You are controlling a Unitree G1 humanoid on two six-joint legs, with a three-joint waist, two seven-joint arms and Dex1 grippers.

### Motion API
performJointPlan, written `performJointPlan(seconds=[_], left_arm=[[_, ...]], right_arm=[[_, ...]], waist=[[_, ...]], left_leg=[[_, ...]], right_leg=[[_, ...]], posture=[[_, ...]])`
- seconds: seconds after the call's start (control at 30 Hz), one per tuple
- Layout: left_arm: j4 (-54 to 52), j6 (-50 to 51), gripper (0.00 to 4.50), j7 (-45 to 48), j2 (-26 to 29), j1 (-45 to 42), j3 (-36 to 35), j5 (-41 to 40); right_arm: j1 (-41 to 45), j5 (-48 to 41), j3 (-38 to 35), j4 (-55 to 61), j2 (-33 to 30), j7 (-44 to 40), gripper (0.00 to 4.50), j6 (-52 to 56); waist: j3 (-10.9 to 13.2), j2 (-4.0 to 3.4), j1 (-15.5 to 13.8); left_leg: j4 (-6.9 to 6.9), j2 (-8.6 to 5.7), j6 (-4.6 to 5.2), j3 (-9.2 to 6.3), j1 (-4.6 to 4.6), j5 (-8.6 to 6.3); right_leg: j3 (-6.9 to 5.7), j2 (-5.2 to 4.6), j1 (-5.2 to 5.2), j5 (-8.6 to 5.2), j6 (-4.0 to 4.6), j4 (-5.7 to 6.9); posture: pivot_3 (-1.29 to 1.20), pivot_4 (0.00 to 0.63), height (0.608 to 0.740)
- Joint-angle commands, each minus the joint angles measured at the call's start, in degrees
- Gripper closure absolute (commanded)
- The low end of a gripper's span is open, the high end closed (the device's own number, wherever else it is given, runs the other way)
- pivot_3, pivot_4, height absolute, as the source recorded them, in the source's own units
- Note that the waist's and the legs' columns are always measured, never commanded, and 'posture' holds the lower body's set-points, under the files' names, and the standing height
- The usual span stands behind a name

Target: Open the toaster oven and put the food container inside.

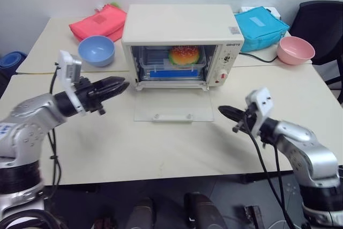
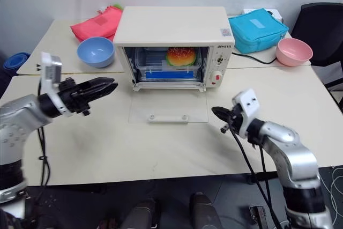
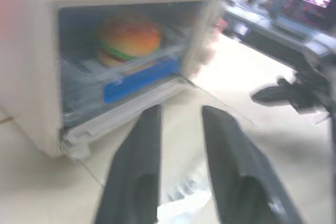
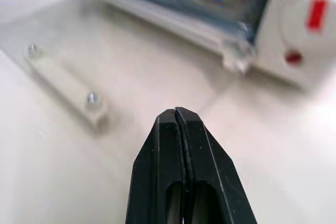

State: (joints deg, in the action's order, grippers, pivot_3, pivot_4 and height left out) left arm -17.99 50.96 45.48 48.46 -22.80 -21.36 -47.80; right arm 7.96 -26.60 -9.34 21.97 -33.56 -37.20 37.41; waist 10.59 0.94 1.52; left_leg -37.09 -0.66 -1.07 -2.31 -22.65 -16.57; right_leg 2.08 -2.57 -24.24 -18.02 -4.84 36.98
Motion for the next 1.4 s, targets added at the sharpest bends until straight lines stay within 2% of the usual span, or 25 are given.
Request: performJointPlan(seconds=[0.03,0.2,0.27,0.47,0.6,0.83,0.93,1.0,1.07,1.13,1.27,1.4], left_arm=[[-2.49,0.63,2.1,7.1,6.93,0.45,-5.28,-3.78],[-0.86,1.77,0.52,10.29,11.15,-1.92,-6.82,-7.62],[-0.19,1.45,0.04,11.17,12.33,-1.79,-6.77,-7.25],[0.34,-0.9,0.04,11.89,13.37,-0.59,-6.44,-4.99],[0.98,-1.91,0.04,10.5,12.21,-1.08,-6.11,-4.37],[2.34,-4.0,0.04,9.55,10.67,0.8,-6.76,-2.76],[3.11,-4.68,0.04,9.25,10.26,1.3,-7.15,-2.56],[3.48,-5.32,0.04,9.18,10.18,1.6,-7.23,-2.02],[4.17,-5.72,0.0,9.32,10.34,1.63,-7.62,-1.81],[4.96,-6.23,0.0,9.46,10.63,1.56,-8.07,-1.51],[6.37,-6.79,0.0,10.51,11.79,1.87,-9.1,-0.91],[7.96,-6.99,0.0,11.94,13.58,2.76,-11.03,-0.38]], right_arm=[[-6.88,0.34,-0.81,3.94,0.92,2.5,4.5,0.0],[-8.53,3.24,3.01,1.51,5.24,5.68,4.5,-3.15],[-7.09,4.92,4.63,-1.12,7.36,7.08,4.5,-4.67],[-0.32,7.38,8.01,-8.36,11.68,7.91,4.5,-8.42],[4.73,4.83,7.36,-7.98,13.4,7.71,4.5,-6.28],[16.28,-10.81,-5.03,0.58,5.13,5.08,4.5,5.61],[20.95,-13.54,-7.71,-0.98,0.36,3.66,4.5,8.1],[21.36,-13.69,-7.46,-1.79,-4.55,-0.81,4.5,8.3],[19.03,-14.32,-7.88,-3.41,-12.67,-10.68,4.13,7.81],[18.31,-14.88,-9.69,-6.9,-17.91,-16.15,3.7,7.12],[19.26,-15.75,-12.35,-13.91,-24.47,-20.63,2.41,8.5],[16.87,-17.38,-15.88,-17.89,-30.71,-28.63,1.01,9.24]], waist=[[0.02,0.0,-0.06],[0.05,-0.03,0.03],[0.05,-0.04,0.11],[0.05,-0.03,0.15],[0.06,-0.02,0.27],[0.07,-0.04,0.13],[0.07,-0.03,0.11],[0.07,-0.03,0.08],[0.07,-0.04,-0.09],[0.08,-0.05,-0.19],[0.14,0.06,0.17],[0.15,0.05,0.16]], left_leg=[[0.03,0.0,-0.02,0.01,0.2,0.01],[0.12,0.02,0.05,0.01,1.22,0.08],[0.21,0.06,0.0,0.0,1.34,0.05],[0.6,0.08,-0.09,0.06,1.17,0.01],[0.65,0.09,-0.1,0.09,1.15,0.01],[0.64,0.08,-0.11,0.1,1.15,0.04],[0.69,0.11,-0.11,0.06,1.16,0.04],[0.78,0.13,-0.11,0.04,1.15,0.04],[0.86,0.13,-0.11,0.07,1.13,0.03],[0.89,0.11,-0.05,0.07,1.1,0.0],[0.81,0.12,0.0,0.22,1.09,-0.03],[0.84,0.21,0.0,0.36,1.13,-0.03]], right_leg=[[-0.01,0.01,0.15,-0.04,0.08,0.02],[-0.04,-0.01,1.19,-0.2,0.4,-0.07],[-0.06,0.0,1.27,-0.23,0.42,-0.07],[-0.03,0.05,0.82,-0.28,0.39,0.02],[-0.01,0.07,0.74,-0.29,0.4,0.05],[-0.01,0.03,0.75,-0.29,0.4,0.09],[-0.05,0.05,0.74,-0.29,0.41,0.06],[-0.06,0.06,0.73,-0.31,0.44,0.01],[-0.07,0.06,0.71,-0.33,0.47,-0.08],[-0.08,0.04,0.72,-0.34,0.45,-0.15],[0.01,0.04,0.74,-0.33,0.43,-0.19],[0.09,0.13,0.66,-0.34,0.42,-0.12]], posture=[[0.0,0.15,0.74],[0.0,0.15,0.74],[0.0,0.15,0.74],[0.0,0.15,0.74],[0.0,0.15,0.74],[0.0,0.15,0.74],[0.0,0.15,0.74],[0.0,0.15,0.74],[0.0,0.15,0.74],[0.0,0.15,0.74],[0.0,0.15,0.74],[0.0,0.15,0.74]])
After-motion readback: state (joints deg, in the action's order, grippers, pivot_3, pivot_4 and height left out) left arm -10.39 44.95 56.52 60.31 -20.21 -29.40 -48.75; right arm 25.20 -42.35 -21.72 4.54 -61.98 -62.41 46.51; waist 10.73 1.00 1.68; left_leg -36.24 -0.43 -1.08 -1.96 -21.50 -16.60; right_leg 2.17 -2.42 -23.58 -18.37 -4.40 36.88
